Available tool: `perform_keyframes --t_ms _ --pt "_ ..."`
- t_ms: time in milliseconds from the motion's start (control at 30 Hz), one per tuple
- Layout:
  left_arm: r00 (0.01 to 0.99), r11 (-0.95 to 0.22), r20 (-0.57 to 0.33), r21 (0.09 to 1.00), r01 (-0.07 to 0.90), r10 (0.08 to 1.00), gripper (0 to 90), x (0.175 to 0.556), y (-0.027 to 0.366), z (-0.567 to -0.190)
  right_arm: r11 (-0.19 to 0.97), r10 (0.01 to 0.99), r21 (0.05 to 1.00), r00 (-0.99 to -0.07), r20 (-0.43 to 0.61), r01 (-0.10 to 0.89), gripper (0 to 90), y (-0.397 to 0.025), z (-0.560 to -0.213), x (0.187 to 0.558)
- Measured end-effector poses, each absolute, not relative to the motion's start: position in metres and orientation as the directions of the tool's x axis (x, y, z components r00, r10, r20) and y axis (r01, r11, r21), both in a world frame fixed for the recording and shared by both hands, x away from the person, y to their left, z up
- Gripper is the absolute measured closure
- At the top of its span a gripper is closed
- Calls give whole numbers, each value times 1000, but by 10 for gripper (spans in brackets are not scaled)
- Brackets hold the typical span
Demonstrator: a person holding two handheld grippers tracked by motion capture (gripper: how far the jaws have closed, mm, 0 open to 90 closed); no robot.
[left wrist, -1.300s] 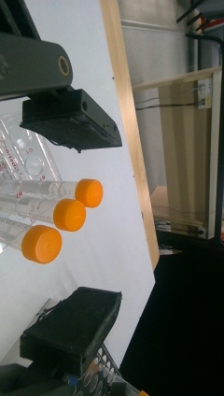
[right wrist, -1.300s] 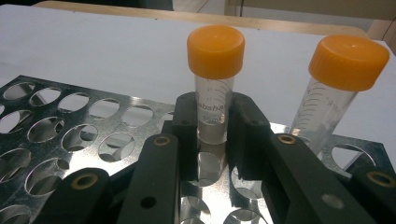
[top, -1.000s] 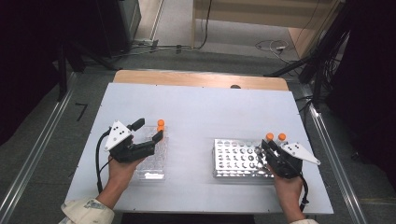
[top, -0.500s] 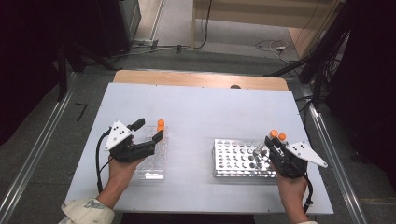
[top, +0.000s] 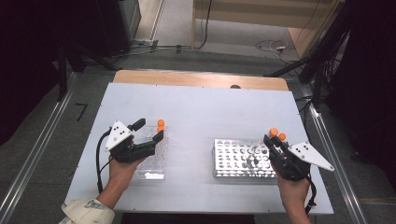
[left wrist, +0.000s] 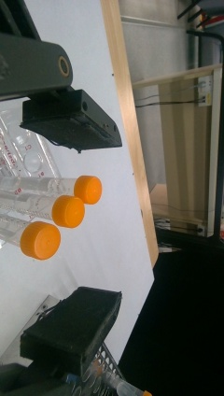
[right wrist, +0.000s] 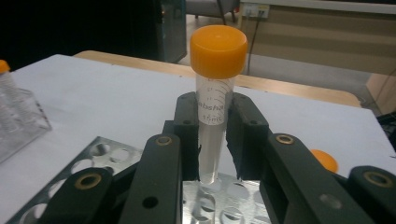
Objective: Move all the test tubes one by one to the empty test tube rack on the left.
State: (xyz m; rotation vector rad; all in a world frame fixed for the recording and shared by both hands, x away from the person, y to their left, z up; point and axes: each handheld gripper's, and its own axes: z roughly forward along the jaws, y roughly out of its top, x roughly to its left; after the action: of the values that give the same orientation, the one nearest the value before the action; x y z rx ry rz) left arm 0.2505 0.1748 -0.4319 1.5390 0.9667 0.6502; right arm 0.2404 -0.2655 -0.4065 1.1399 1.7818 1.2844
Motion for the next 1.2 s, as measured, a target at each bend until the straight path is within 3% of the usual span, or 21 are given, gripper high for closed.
perform_keyframes --t_ms 767,1200 --pt "545 -1 -128 973 230 829 210 249 167 -426 223 767 941 -642 -8 254 726 -177 -400 246" --pt "578 -27 -117 972 235 807 113 248 155 -422 282 692 927 -722 -20 245 726 -133 -408 248"
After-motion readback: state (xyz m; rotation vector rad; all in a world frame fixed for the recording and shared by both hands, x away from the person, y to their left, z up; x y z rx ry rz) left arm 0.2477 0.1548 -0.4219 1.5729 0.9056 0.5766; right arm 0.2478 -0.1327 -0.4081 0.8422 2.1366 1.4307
